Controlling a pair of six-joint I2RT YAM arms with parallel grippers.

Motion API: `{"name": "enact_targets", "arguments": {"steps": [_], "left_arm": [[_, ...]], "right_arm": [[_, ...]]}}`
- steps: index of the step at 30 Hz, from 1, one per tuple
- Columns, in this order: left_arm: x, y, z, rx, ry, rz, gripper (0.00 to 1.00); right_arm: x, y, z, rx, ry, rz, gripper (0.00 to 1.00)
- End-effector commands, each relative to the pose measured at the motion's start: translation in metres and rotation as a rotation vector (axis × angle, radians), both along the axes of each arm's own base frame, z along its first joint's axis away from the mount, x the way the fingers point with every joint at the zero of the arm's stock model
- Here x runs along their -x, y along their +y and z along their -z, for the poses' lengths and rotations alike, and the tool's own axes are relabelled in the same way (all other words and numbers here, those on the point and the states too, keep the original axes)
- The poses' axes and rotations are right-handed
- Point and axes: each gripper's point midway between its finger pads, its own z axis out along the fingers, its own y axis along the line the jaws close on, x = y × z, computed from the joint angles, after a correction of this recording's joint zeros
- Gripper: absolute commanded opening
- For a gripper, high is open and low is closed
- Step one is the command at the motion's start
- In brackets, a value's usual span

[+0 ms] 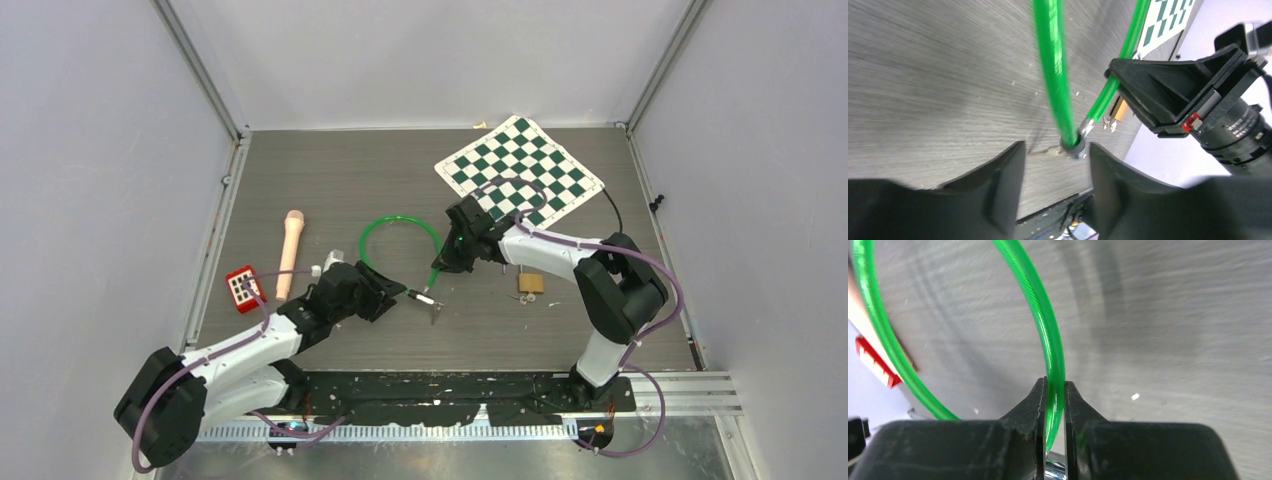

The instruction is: Unlock with the key

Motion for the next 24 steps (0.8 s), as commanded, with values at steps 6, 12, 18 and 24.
{"name": "enact_targets", "arguments": {"steps": [6,12,18,24], "left_arm": [[0.003,0.000,0.004,-0.072,-0.115,0.107,0.93],[-0.003,-0.023,0.000,0.008,-0.116,0.156,0.94],[-0.020,-0.041,-0.002,0.046,-0.145,0.161,0.93],[-0.032,-0.053,-0.007,0.101,-0.183,0.160,0.77]], "right_arm": [[-0.052,-0.034,-0.013,0.008,-0.138,0.174,0.05],[-0.049,-0.023,-0.023,-0.061,-0.120,0.162,0.05],[-0.041,-0.015,-0.027,-0.120,-0.092,0.147,0.05],[-0.034,-0.010,-0.027,-0.160,-0.072,0.127,0.05]]}}
